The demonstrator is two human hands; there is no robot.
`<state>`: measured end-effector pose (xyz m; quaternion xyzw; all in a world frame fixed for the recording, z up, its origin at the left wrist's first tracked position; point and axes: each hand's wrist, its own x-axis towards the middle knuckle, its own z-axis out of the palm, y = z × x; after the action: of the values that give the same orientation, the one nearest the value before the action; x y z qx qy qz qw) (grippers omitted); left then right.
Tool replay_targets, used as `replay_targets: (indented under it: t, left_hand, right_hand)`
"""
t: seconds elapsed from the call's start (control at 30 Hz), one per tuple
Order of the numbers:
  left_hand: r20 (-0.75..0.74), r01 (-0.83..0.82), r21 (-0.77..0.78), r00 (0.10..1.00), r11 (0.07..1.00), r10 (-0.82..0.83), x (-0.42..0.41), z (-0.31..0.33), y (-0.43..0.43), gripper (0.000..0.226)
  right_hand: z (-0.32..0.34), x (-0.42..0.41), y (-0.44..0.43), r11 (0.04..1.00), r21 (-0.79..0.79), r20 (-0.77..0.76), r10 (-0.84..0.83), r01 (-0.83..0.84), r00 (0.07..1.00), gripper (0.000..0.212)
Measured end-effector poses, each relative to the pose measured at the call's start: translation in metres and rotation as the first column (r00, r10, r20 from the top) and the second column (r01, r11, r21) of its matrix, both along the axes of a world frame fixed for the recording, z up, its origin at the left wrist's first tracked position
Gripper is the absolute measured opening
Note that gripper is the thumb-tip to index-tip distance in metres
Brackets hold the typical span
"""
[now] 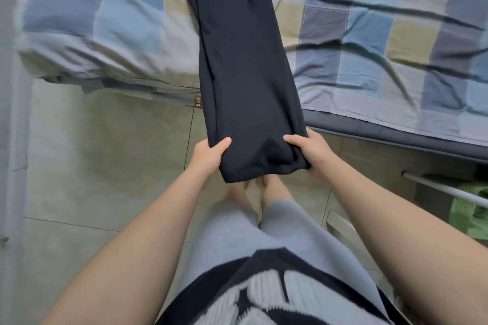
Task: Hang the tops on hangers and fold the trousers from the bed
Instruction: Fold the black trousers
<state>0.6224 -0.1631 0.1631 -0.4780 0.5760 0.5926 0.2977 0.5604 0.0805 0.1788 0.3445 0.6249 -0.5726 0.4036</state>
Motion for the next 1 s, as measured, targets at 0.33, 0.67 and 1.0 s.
replay_targets:
  t: [0.33, 0.67, 1.0]
  left_hand:
    - [0.092, -0.286, 0.179, 0.958, 0.941, 0.273, 0.017, 0.107, -0.034, 0.033]
    - [0.062, -0.288, 0.211, 0.958, 0.934, 0.281, 0.077, 0.163, -0.03, 0.034]
    - [0.124, -0.264, 0.17, 0.962, 0.949, 0.245, 0.204, 0.176, 0.005, 0.021]
  right_hand:
    - [0.114, 0.025, -0.028, 0.903, -0.173, 0.112, -0.379, 0.393, 0.919, 0.029]
    - [0.178, 0.077, -0.016, 0.886, -0.229, 0.064, -0.4, 0.404, 0.914, 0.028]
    - [0.185, 0.204, 0.022, 0.895, -0.216, 0.073, -0.385, 0.391, 0.92, 0.03]
